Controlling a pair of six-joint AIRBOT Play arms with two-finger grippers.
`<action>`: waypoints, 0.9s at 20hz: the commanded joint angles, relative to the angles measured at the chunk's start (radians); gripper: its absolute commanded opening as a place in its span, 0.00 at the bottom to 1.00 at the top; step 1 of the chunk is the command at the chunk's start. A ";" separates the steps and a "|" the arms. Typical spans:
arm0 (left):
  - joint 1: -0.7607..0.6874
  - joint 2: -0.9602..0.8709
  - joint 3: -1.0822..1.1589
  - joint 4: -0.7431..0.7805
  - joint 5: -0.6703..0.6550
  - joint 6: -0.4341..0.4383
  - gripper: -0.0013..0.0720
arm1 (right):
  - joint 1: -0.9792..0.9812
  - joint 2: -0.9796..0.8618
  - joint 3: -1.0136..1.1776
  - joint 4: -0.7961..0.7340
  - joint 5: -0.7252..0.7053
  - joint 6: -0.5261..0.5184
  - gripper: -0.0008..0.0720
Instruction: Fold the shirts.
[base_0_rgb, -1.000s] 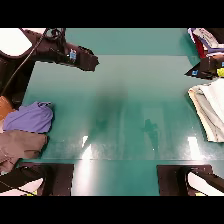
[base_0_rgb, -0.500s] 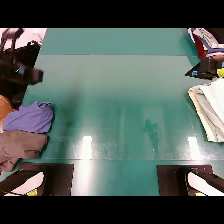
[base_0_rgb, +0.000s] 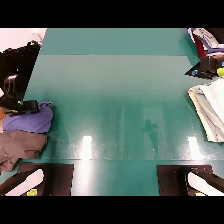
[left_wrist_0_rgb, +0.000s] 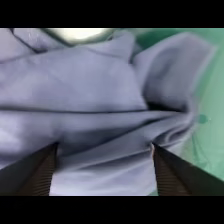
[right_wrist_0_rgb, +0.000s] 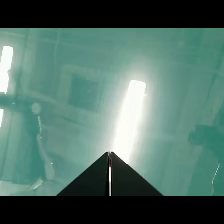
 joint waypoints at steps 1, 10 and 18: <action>0.012 0.004 -0.063 0.009 0.037 -0.007 0.64 | 0.001 0.000 0.001 0.000 -0.027 0.000 0.03; -0.027 0.055 0.295 -0.125 -0.159 0.023 0.05 | 0.001 0.000 0.061 0.008 -0.064 0.000 0.03; -0.428 0.133 1.022 -0.131 -0.316 -0.037 0.05 | 0.001 0.000 0.357 0.008 -0.232 0.000 0.03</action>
